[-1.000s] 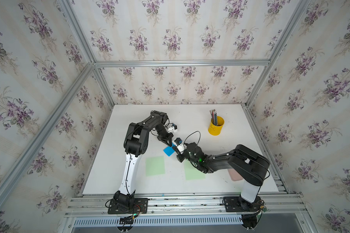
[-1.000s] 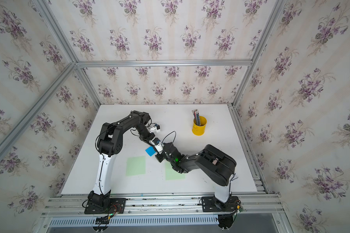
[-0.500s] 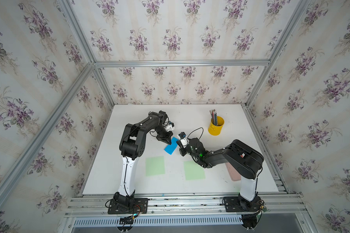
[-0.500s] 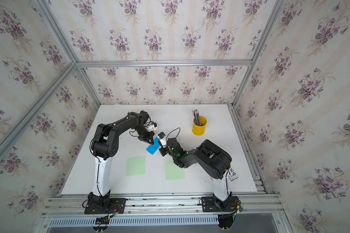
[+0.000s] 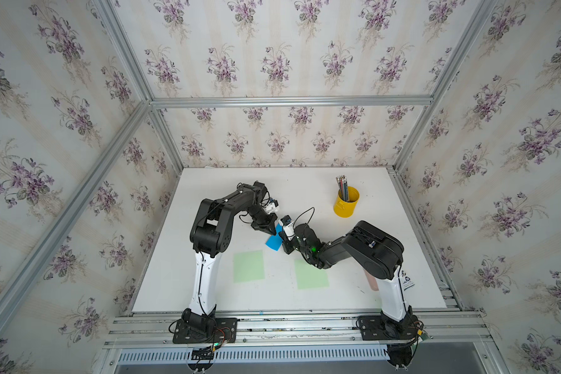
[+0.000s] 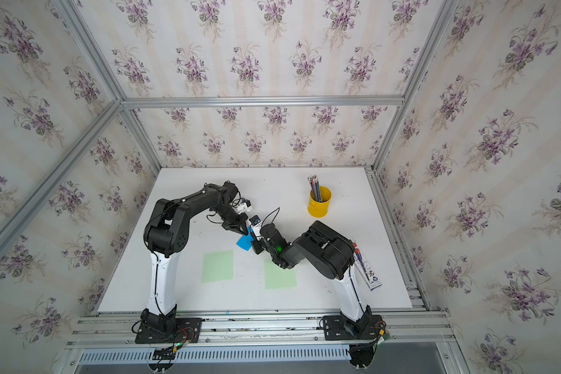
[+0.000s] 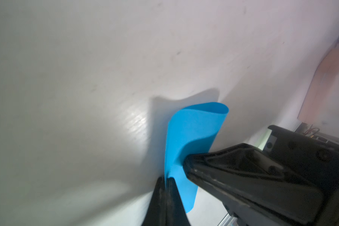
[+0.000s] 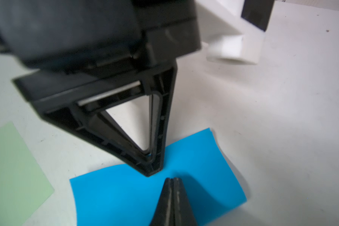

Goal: Fold the square paper along the opposite sides
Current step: Smooth out the paper at the center of the board.

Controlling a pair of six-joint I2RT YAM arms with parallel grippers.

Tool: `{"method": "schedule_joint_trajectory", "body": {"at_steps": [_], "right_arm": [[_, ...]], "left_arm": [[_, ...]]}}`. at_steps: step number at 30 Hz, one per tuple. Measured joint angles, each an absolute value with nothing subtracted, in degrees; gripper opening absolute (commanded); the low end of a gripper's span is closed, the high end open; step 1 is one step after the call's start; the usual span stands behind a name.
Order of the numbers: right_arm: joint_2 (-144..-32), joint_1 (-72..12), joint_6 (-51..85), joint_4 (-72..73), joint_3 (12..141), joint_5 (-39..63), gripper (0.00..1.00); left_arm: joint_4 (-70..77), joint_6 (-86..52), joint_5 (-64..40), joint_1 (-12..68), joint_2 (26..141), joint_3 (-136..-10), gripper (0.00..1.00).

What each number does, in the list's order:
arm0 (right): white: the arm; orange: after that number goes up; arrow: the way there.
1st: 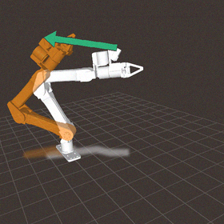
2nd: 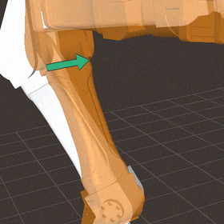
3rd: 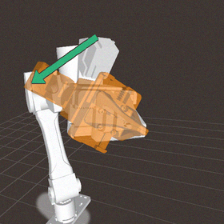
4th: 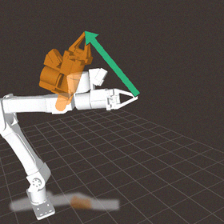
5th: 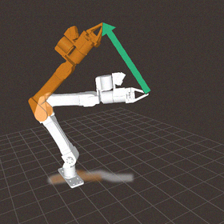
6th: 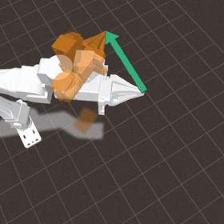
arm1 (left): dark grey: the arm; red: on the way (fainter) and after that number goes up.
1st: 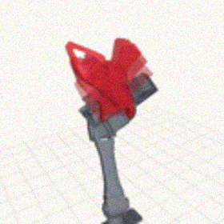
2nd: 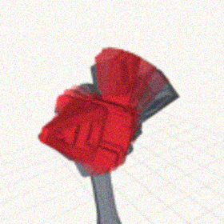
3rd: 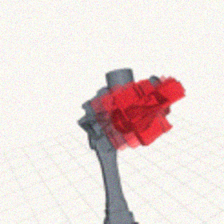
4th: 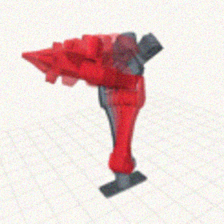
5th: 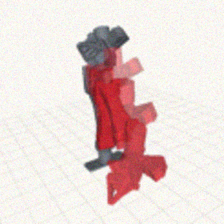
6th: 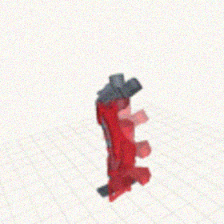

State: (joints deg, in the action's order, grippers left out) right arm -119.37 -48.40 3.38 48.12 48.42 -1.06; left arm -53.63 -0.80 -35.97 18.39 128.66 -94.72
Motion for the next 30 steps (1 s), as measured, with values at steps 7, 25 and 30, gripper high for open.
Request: {"method": "schedule_joint_trajectory", "body": {"at_steps": [7, 25, 30], "right_arm": [[-119.61, -47.86, 5.19, 48.86, 48.14, -1.87, 0.00], [-119.20, -44.51, 9.43, 49.60, 46.76, -3.84, 0.00], [-118.65, -43.29, 10.33, 49.39, 46.15, -4.99, 0.00]], "left_arm": [[-53.45, -0.78, -35.97, 18.02, 128.62, -94.50, 0.00], [-52.36, -0.51, -35.99, 17.61, 127.68, -92.92, 0.00], [-53.23, -0.51, -35.18, 17.26, 127.48, -92.84, 0.00]]}}
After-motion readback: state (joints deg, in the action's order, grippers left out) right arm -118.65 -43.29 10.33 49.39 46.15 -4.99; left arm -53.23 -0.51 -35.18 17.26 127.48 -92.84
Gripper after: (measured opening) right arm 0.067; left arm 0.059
